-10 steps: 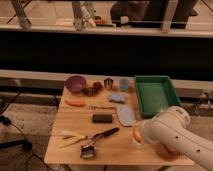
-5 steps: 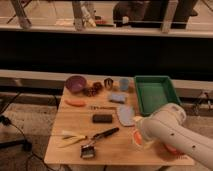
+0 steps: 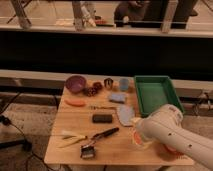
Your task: Place apple in paper cup
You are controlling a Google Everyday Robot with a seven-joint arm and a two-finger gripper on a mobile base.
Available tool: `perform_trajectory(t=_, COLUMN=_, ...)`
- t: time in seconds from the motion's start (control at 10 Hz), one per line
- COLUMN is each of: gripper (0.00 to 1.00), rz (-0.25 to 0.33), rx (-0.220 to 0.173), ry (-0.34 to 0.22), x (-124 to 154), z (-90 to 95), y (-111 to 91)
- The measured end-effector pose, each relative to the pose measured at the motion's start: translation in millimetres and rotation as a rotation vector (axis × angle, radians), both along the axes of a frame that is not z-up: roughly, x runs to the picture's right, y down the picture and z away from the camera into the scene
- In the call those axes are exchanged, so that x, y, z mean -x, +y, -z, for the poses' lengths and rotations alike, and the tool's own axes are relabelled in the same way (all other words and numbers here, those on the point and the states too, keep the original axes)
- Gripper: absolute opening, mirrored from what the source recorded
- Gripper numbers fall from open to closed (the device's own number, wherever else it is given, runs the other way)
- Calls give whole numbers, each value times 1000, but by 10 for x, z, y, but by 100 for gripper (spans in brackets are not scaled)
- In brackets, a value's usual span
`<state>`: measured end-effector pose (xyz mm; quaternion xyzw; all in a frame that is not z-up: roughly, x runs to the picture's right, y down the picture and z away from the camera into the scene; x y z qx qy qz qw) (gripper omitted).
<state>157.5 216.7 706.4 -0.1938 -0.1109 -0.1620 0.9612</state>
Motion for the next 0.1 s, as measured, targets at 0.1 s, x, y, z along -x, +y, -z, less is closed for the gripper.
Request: perform_trajectory(t=0.1, gripper=71, rz=4, rx=0, ry=-3, x=39, z=-32, y=17)
